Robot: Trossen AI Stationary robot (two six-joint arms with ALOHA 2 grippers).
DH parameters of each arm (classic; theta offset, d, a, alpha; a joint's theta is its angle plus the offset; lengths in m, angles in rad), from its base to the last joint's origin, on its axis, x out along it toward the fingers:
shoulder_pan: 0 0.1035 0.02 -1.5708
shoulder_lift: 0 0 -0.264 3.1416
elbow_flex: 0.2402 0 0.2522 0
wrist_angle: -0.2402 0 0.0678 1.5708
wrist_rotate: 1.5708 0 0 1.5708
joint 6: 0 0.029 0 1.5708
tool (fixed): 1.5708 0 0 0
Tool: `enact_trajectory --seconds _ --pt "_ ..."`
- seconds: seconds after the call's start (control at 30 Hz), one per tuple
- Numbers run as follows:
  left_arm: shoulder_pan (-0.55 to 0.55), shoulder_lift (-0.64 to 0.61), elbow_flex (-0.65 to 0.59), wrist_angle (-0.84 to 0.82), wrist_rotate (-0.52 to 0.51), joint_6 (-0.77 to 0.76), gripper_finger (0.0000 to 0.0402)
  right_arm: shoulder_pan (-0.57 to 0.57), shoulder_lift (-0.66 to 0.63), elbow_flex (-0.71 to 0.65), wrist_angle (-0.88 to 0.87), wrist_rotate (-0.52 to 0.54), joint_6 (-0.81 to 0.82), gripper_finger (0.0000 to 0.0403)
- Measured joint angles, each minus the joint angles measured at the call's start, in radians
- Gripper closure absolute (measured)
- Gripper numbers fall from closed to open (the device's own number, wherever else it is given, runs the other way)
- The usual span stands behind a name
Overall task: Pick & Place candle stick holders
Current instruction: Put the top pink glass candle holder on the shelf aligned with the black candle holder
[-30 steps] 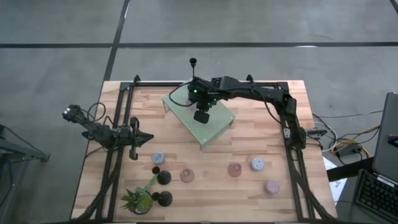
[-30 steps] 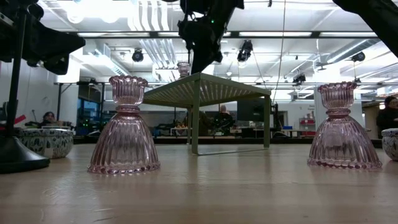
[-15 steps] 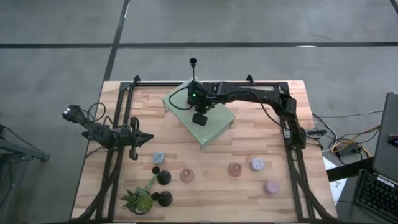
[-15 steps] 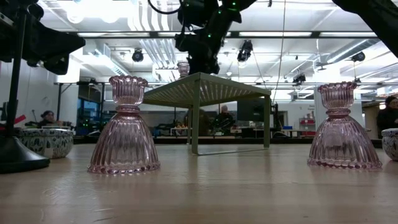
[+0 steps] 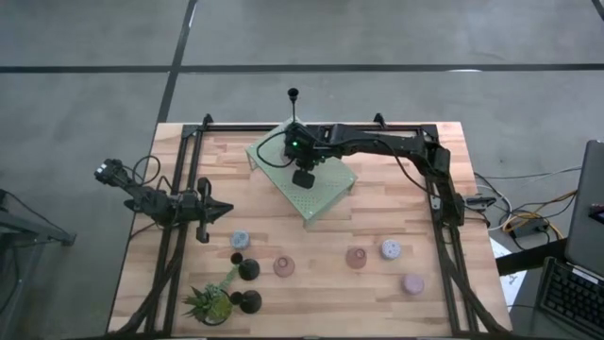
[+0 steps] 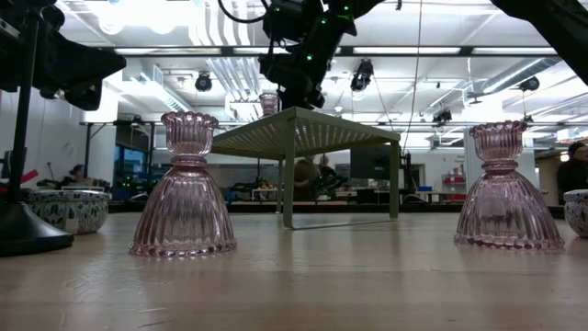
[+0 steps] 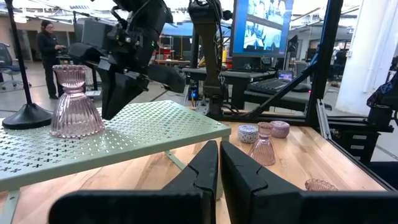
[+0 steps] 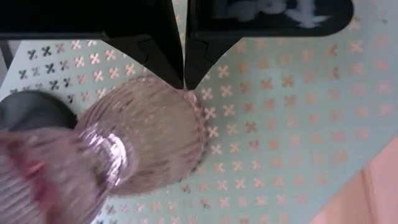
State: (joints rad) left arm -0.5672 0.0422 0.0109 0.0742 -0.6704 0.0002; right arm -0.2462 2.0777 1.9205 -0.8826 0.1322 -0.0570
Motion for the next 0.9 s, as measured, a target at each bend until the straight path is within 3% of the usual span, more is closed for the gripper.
enact_trajectory --seconds 0.63,0.9 --pt "0.000 0.000 0.000 0.000 0.000 0.000 0.0381 -0.038 0.001 0.002 0.063 0.045 0.004 0.0394" --pt "0.000 0.000 0.000 0.000 0.000 0.000 0.0381 -0.037 0.003 -0.006 0.059 -0.051 0.073 0.0394"
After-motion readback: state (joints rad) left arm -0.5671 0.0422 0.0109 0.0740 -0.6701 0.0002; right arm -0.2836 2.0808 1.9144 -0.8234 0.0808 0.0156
